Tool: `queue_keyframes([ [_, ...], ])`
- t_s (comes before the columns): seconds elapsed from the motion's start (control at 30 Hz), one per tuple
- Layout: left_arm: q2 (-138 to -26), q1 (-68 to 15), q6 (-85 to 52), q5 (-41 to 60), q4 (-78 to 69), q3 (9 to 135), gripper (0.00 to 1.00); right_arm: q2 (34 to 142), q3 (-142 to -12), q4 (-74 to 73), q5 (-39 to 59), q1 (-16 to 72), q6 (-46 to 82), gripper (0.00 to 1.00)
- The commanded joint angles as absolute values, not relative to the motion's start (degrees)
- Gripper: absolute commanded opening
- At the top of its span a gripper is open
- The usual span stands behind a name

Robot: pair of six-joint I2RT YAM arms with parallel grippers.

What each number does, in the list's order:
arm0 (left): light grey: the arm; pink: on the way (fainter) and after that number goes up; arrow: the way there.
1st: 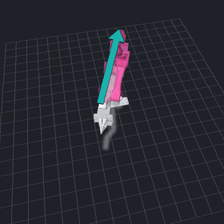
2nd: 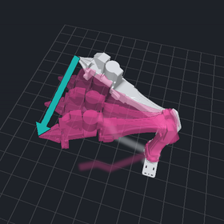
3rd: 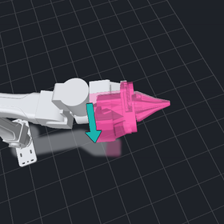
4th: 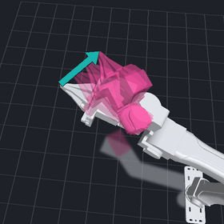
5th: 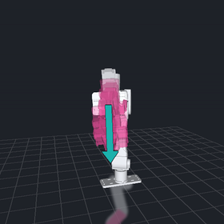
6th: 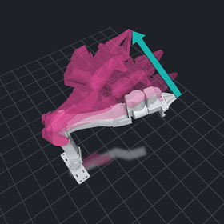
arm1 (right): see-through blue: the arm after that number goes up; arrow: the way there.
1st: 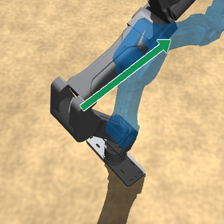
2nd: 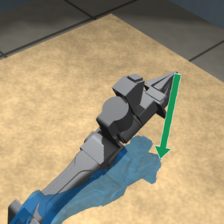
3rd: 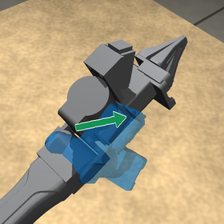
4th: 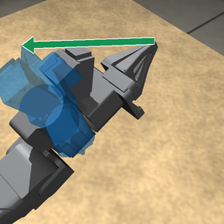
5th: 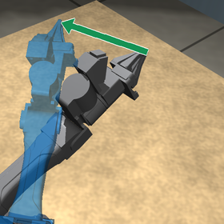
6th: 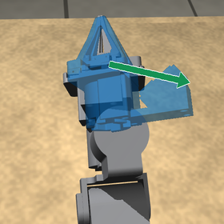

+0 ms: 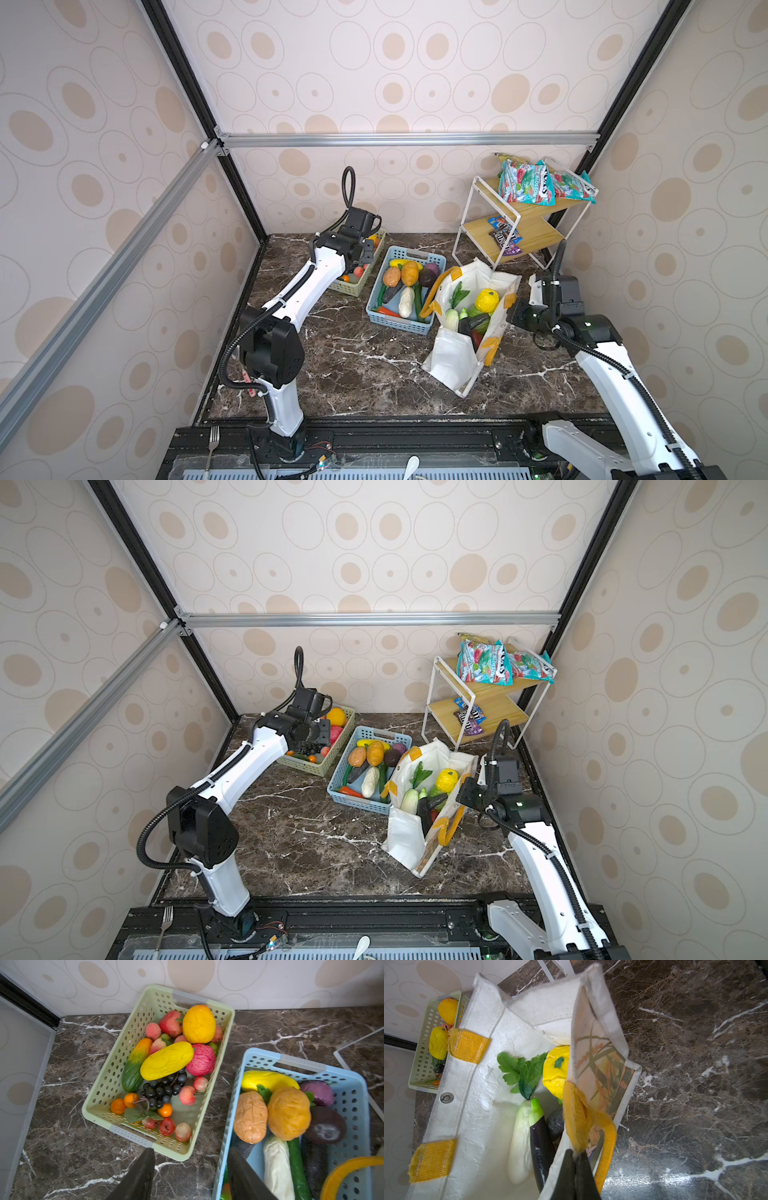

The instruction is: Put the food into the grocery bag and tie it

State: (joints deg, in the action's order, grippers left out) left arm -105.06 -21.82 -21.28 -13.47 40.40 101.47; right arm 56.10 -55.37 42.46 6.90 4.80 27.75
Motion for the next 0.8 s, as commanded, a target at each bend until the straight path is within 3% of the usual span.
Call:
queue_keyframes([
  [0.0,-107.1,-19.9,-20.7,-12.8,38.3,101.2,0.53,56.5,-56.6,45.4,7.4,4.7,27.0,0.00],
  [0.33,-118.3,-16.2,-21.6,-9.4,37.0,107.4,0.37,57.2,-57.0,46.4,6.4,4.6,27.2,0.00],
  [0.77,-130.7,-13.5,-22.2,-9.3,40.2,116.0,0.29,57.0,-56.5,48.0,3.6,4.6,27.1,0.00],
])
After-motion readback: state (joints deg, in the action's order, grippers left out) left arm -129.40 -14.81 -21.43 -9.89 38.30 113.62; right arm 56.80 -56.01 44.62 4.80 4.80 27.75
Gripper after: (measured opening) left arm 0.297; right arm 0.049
